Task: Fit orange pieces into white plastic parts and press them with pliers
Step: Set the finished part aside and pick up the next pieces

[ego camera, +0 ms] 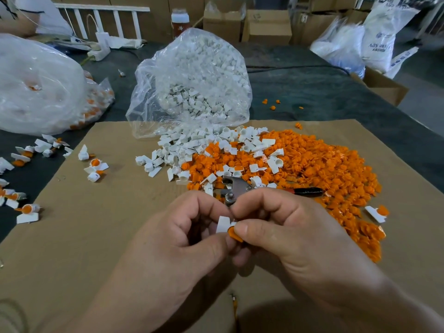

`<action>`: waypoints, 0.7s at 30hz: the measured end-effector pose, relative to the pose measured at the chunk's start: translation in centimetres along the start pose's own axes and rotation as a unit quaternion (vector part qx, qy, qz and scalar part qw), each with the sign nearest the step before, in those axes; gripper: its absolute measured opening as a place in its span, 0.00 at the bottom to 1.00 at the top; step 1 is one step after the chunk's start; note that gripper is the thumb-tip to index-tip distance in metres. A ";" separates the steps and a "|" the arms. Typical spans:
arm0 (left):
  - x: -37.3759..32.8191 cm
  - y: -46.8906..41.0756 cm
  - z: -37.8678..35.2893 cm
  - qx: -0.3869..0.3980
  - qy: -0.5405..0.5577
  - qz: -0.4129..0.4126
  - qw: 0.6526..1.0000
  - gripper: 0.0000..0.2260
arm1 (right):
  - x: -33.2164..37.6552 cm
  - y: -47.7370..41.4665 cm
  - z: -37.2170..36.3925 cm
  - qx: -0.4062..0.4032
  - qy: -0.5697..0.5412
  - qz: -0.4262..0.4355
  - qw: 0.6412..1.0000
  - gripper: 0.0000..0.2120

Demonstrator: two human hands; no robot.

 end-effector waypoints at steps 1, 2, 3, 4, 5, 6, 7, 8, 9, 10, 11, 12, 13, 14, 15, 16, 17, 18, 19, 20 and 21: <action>-0.1 0.0 -0.1 -0.001 -0.007 0.000 1.000 0.16 | 0.1 0.0 0.0 0.000 -0.001 0.003 1.000 0.07; -0.3 0.0 -0.2 0.000 -0.009 -0.001 1.000 0.15 | 0.3 0.0 -0.1 0.001 -0.001 0.007 1.000 0.07; -0.4 0.0 -0.2 -0.001 -0.007 0.000 1.000 0.14 | 0.3 0.0 -0.1 0.001 -0.002 0.010 1.000 0.06; -0.5 0.0 -0.2 -0.002 -0.006 0.002 1.000 0.14 | 0.3 -0.1 0.0 0.001 -0.003 0.011 1.000 0.06; -0.4 0.0 -0.1 -0.004 -0.006 0.005 1.000 0.14 | 0.3 -0.1 0.0 0.000 0.000 0.012 1.000 0.06; -0.4 0.0 0.0 -0.007 -0.008 0.010 1.000 0.15 | 0.4 0.0 0.0 -0.003 0.006 0.012 1.000 0.07; -0.3 -0.1 0.0 -0.010 -0.008 0.015 1.000 0.15 | 0.4 0.0 0.0 -0.008 0.018 0.013 1.000 0.07; -0.2 -0.2 0.0 -0.012 -0.002 0.020 1.000 0.16 | 0.4 0.0 0.1 -0.015 0.036 0.016 0.999 0.07; 0.0 -0.3 0.1 -0.016 0.009 0.025 1.000 0.15 | 0.6 0.0 0.1 -0.023 0.061 0.023 0.998 0.07; 0.1 -0.4 0.3 -0.022 0.025 0.031 0.999 0.14 | 0.9 0.2 0.4 -0.036 0.111 0.038 0.992 0.06; 0.3 -0.6 0.5 -0.031 0.046 0.038 0.998 0.12 | 1.6 0.4 1.0 -0.063 0.198 0.067 0.976 0.05; 0.5 -0.8 0.9 -0.041 0.073 0.045 0.996 0.10 | 2.6 0.7 1.8 -0.099 0.307 0.103 0.941 0.06; 0.7 -0.8 1.3 -0.050 0.103 0.053 0.992 0.08 | 4.0 1.1 2.4 -0.130 0.422 0.139 0.886 0.09; 1.0 -0.9 1.6 -0.058 0.133 0.063 0.987 0.08 | 5.1 1.3 2.6 -0.148 0.516 0.157 0.829 0.13; 1.3 -0.9 1.9 -0.064 0.160 0.074 0.982 0.08 | 5.3 1.2 2.9 -0.144 0.582 0.145 0.787 0.18; 1.6 -0.9 2.2 -0.070 0.184 0.086 0.977 0.09 | 4.8 0.8 3.2 -0.126 0.636 0.105 0.754 0.22; 1.8 -1.0 2.4 -0.074 0.203 0.096 0.972 0.11 | 3.9 0.5 3.6 -0.100 0.679 0.055 0.725 0.25; 2.1 -1.1 2.6 -0.077 0.218 0.104 0.967 0.12 | 2.8 0.3 4.0 -0.075 0.708 0.009 0.703 0.27; 2.3 -1.1 2.8 -0.079 0.229 0.109 0.964 0.13 | 2.0 0.3 4.3 -0.054 0.720 -0.022 0.691 0.29; 2.4 -1.2 2.9 -0.080 0.237 0.112 0.962 0.12 | 1.5 0.3 4.4 -0.042 0.725 -0.034 0.687 0.29; 2.5 -1.3 3.0 -0.078 0.243 0.112 0.960 0.12 | 1.4 0.3 4.5 -0.036 0.728 -0.038 0.684 0.29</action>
Point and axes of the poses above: each hand's wrist, its own y-axis away from the middle knuckle, its own z-axis out of the back of the hand, x = y × z, the point moved 10 cm from there along -y, towards the middle knuckle, and after that the axes turned 4 degrees about z, right-handed, at the moved point
